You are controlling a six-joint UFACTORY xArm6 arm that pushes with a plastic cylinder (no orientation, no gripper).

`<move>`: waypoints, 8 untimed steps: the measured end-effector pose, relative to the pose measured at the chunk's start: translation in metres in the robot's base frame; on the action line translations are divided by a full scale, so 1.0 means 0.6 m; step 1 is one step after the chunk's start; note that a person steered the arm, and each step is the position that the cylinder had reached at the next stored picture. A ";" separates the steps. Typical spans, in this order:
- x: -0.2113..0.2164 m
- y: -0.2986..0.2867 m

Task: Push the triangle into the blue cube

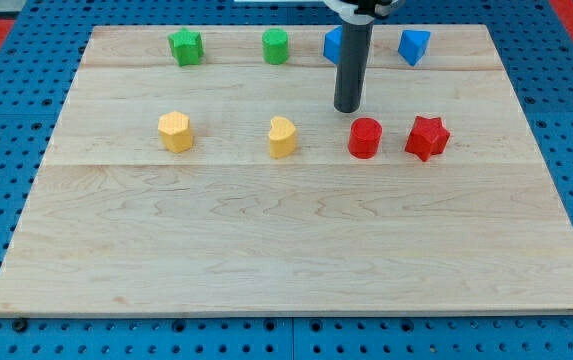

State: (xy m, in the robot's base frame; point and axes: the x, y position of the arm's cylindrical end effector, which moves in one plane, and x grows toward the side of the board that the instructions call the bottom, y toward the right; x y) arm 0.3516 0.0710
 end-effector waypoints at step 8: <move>0.000 -0.064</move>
State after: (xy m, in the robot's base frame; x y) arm 0.3516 0.0328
